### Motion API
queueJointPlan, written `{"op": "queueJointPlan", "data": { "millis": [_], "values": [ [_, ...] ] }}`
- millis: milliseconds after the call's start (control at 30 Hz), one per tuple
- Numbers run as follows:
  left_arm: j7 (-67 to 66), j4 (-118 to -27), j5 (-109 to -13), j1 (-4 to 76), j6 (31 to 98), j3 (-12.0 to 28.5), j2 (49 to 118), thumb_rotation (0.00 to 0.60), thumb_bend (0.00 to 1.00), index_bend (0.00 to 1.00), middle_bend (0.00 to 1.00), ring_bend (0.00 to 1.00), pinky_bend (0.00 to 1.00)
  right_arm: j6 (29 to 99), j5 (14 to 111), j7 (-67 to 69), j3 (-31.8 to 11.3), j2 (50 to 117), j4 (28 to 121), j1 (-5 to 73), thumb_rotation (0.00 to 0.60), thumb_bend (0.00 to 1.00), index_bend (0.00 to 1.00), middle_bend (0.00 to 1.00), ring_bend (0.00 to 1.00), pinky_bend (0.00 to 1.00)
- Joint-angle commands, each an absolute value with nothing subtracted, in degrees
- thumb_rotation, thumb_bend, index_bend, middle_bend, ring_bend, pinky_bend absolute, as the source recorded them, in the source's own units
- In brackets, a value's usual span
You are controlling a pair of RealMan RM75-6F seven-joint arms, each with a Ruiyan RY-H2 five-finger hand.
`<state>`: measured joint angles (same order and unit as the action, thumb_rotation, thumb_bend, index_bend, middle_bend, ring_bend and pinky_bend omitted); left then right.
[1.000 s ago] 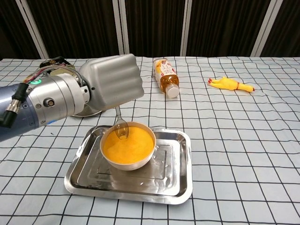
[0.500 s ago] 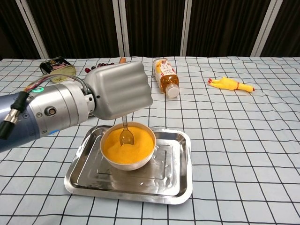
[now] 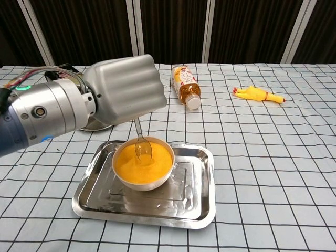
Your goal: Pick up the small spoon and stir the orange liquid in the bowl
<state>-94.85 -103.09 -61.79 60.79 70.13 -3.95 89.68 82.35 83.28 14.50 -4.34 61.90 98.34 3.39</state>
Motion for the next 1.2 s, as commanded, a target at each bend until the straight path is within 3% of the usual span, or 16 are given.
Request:
{"op": "queueJointPlan", "data": {
  "millis": [33, 600, 1200],
  "values": [
    [-94.43, -103.57, -62.01, 60.58, 70.3, -3.73, 89.16, 0.6, 0.6, 0.76, 1.0, 0.98, 0.98, 82.34, 83.26, 14.48, -4.34, 61.9, 98.34, 3.38, 0.6, 0.32, 0.0, 0.0, 0.0, 0.0],
    [-103.63, -103.27, -66.62, 64.47, 64.41, -6.79, 86.31, 0.6, 0.6, 0.76, 1.0, 0.98, 0.98, 82.21, 83.17, 14.64, -4.34, 61.9, 98.49, 3.42, 0.6, 0.32, 0.0, 0.0, 0.0, 0.0],
    [-100.75, -104.27, -68.75, 63.64, 63.43, -6.16, 87.85, 0.6, 0.6, 0.76, 1.0, 0.98, 0.98, 82.25, 83.26, 14.83, -4.33, 61.78, 98.48, 3.4, 0.6, 0.32, 0.0, 0.0, 0.0, 0.0]
  ]
}}
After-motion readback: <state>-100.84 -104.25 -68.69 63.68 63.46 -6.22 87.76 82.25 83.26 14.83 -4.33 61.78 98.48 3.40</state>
